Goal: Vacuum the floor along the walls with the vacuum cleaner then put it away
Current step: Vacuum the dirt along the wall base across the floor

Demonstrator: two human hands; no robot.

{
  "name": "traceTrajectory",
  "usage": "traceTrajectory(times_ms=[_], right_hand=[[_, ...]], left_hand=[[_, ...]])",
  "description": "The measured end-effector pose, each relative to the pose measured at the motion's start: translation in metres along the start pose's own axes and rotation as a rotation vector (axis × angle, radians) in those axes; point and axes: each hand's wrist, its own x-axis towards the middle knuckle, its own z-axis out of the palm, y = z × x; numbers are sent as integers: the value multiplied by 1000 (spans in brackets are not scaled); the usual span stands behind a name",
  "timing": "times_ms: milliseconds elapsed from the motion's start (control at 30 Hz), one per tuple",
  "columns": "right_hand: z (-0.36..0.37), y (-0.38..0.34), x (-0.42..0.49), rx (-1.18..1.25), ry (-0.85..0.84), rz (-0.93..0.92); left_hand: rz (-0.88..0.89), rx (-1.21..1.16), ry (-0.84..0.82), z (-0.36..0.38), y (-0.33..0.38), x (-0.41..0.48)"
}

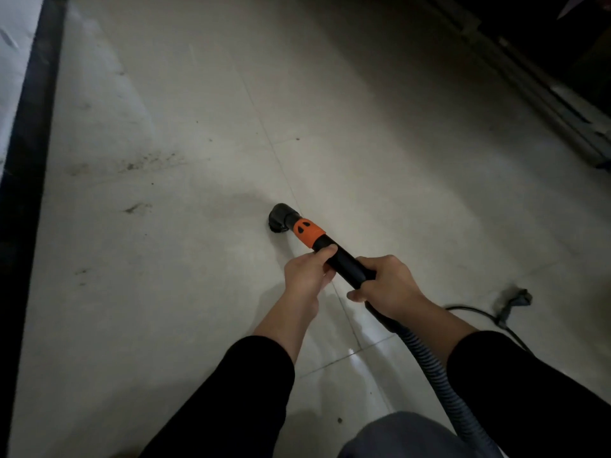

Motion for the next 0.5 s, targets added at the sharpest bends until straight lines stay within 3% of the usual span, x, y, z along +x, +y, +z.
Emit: traceTrajectory(times_ms=[500], right_hand=[[-21, 5, -11, -80, -67, 17]], left_hand=[[-62, -47, -14, 2, -9, -12]])
